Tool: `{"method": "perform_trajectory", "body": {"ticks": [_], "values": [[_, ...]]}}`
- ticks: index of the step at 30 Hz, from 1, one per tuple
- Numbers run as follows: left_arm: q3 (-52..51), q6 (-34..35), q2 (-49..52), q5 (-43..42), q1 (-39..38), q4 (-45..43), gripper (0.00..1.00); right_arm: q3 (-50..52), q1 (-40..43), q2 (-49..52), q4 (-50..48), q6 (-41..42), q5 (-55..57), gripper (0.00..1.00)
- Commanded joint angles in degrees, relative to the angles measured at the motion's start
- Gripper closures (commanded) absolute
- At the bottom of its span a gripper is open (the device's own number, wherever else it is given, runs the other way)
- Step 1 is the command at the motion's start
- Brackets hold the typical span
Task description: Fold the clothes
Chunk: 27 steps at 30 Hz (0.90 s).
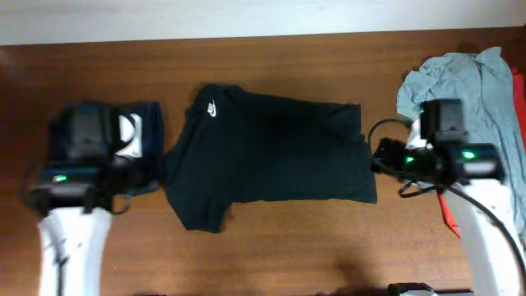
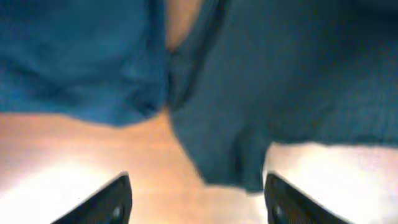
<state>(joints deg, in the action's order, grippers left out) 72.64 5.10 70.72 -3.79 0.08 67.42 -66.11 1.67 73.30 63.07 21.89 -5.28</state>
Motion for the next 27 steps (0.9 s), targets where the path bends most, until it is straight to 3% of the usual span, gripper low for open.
{"method": "perform_trajectory", "body": {"ticks": [1, 6, 11, 17, 27], "values": [[-13.2, 0.7, 0.8, -11.8, 0.0, -5.8, 0.32, 5.5, -0.1, 3.7, -3.2, 1.7, -2.1, 0.20], [-24.5, 0.7, 4.4, -16.0, 0.0, -15.6, 0.31, 6.6, -0.1, 10.4, -5.7, 2.7, -1.9, 0.20], [-28.9, 0.7, 9.6, -16.6, 0.0, -20.2, 0.30, 6.6, -0.1, 17.9, -6.1, 3.8, -2.1, 0.20], [-29.5, 2.4, 15.8, -16.7, 0.0, -20.1, 0.30, 6.6, -0.1, 23.3, -7.1, 4.1, -3.3, 0.20], [-31.4, 6.0, 19.7, -18.7, 0.0, -20.1, 0.31, 6.7, -0.1, 23.7, -10.0, 4.1, -3.1, 0.20]]}}
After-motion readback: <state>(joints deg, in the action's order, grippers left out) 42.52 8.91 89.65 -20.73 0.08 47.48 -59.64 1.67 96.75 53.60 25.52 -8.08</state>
